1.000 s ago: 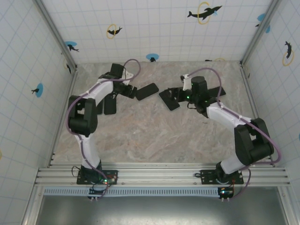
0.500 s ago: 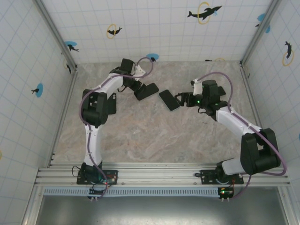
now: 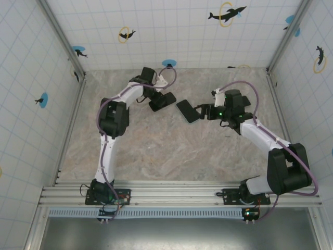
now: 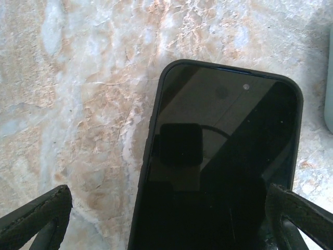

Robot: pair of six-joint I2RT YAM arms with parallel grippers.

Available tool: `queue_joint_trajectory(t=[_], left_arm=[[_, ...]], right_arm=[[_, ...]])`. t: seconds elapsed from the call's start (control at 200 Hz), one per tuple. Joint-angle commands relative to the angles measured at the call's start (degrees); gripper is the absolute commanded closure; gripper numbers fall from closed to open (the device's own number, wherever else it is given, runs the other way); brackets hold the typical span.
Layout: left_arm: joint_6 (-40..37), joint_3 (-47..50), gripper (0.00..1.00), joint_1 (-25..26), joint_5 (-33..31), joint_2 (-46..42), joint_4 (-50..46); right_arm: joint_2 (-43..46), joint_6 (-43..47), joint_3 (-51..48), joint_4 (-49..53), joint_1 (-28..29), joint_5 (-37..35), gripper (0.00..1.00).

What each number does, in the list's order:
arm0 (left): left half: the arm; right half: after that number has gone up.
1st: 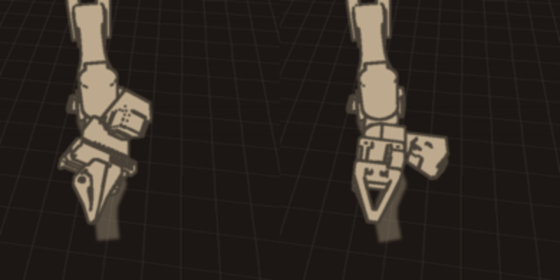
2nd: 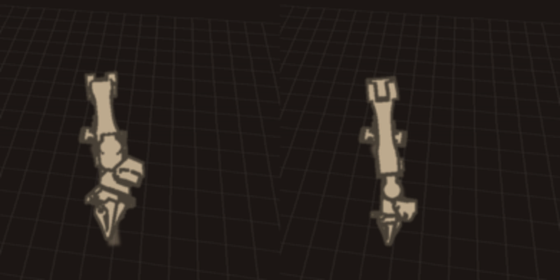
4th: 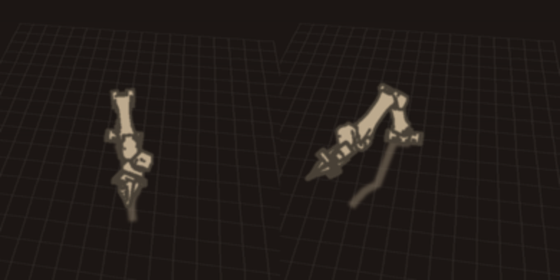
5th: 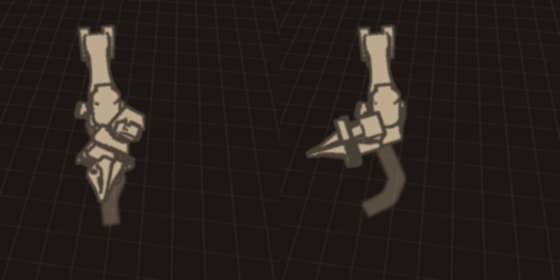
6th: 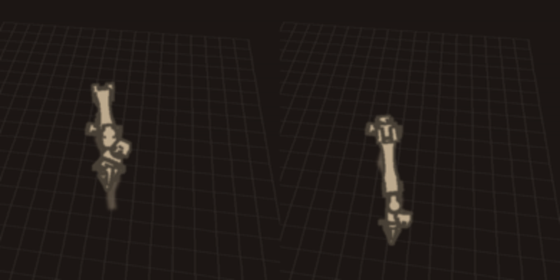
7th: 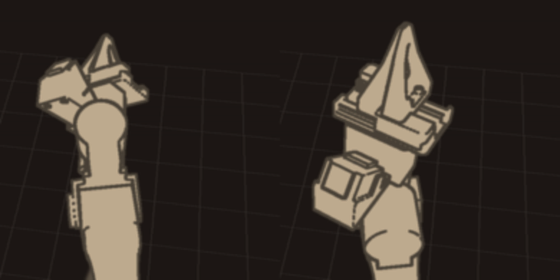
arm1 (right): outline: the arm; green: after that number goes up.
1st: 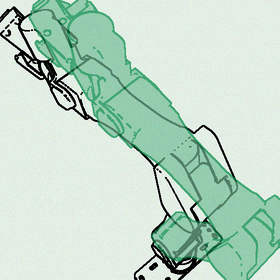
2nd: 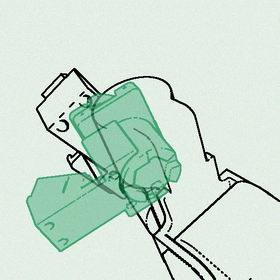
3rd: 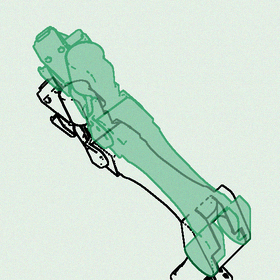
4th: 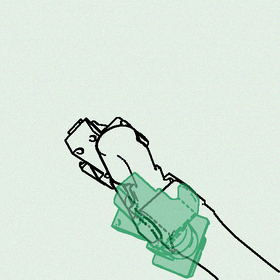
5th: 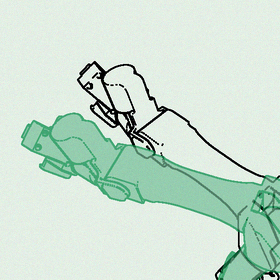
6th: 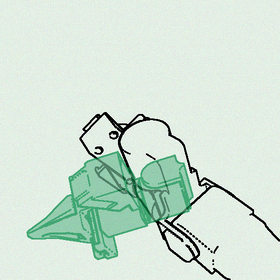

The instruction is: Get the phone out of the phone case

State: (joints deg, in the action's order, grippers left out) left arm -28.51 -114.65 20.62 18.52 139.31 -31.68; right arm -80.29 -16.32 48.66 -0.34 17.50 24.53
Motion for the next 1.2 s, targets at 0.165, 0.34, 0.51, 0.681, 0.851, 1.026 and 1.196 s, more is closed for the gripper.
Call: queue_joint_trajectory(t=[0.165, 0.34, 0.51, 0.681, 0.851, 1.026, 1.196], left_arm=[[-1.6, -2.2, 0.03, 1.2, 3.8, 2.0, -6.9], [-2.9, -2.6, 0.04, 1.1, 5.5, 1.9, -10.2], [-3.0, -2.5, 0.04, 1.4, 4.2, 2.4, -11.5], [-3.8, -2.5, 0.07, 2.2, -6.5, 3.9, -10.9], [-3.6, -2.5, 0.19, 2.4, -10.9, 4.0, -9.6], [0.0, -2.5, 0.36, 2.5, -11.6, 2.6, -8.1], [9.0, -2.4, 0.37, 2.7, -8.7, -1.3, -5.1]], right_arm=[[1.0, -0.3, -1.2, 0.3, -0.7, 1.6, 0.05], [1.0, -1.0, -2.0, -0.3, -0.7, 2.2, 0.05], [0.9, -1.3, -2.1, -0.4, -0.7, 2.3, 0.06], [0.6, -1.5, -1.9, -0.4, -0.7, 2.0, 0.06], [0.7, -1.6, -1.8, -0.2, -0.7, 1.7, 0.06], [0.8, -3.2, -2.1, -1.2, -0.7, 2.1, 0.07], [1.4, -7.7, -4.3, -6.7, -0.7, 3.2, 0.07]])
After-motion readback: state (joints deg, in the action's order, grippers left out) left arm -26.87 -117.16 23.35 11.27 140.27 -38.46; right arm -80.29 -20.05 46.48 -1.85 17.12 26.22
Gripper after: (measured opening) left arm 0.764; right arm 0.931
